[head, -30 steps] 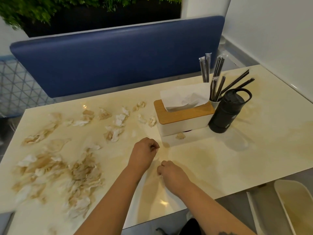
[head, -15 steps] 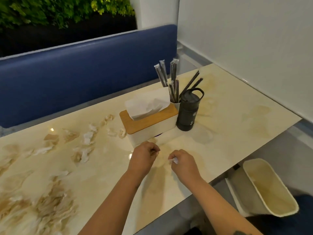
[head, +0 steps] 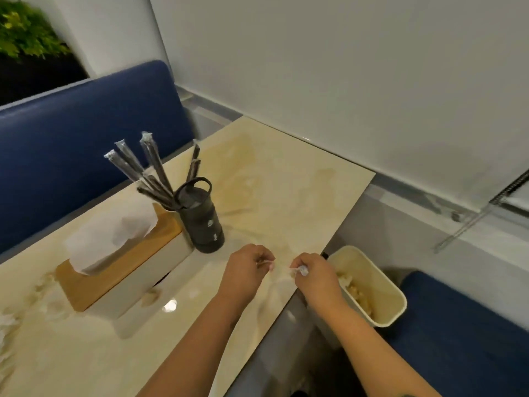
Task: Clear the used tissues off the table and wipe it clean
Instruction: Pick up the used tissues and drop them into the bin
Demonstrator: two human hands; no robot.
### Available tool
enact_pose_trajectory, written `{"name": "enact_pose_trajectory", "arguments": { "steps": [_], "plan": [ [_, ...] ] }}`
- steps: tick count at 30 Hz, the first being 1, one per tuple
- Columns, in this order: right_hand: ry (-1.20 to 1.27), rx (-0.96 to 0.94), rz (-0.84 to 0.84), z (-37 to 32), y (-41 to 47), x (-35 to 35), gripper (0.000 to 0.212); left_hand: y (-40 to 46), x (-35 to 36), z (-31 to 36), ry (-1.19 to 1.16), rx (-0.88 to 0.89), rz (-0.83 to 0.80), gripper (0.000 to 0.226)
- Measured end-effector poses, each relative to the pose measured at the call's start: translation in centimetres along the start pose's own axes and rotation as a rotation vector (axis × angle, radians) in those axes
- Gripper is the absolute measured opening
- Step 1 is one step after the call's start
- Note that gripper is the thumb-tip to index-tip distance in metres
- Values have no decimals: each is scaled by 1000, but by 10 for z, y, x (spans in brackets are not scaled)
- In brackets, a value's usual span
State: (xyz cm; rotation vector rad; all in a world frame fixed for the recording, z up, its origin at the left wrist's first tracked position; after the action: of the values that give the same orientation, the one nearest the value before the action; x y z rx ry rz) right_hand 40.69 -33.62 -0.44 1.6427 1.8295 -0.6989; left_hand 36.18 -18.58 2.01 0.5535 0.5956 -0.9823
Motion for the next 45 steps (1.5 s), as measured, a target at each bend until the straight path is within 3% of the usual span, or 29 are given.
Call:
{"name": "enact_pose_trajectory", "arguments": {
  "steps": [11,23,29,45],
  "plan": [
    [5,246,218,112,64,-95,19,55,152,90,-97,119,-269,14],
    [-33,399,272,192,81,-121,16,58,281,96,68,121,-573,19],
    [-34,434,284,206,84,-121,14,62,296,86,88,86,-632,22],
    [-90,440,149,216,90,-93,32,65,265,82,-12,110,-525,23]
  ]
}}
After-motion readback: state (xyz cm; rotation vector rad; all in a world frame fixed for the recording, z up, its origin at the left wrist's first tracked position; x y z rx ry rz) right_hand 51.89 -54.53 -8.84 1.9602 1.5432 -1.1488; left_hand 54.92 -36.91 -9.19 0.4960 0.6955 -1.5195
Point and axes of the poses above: each hand's wrist, its own y-axis towards the middle knuckle, its own x-axis out of the palm, z = x × y, the point moved 3 cm from there along y, towards the middle knuckle, and after that the axes turned 15 degrees about z, right-handed, at the moved point
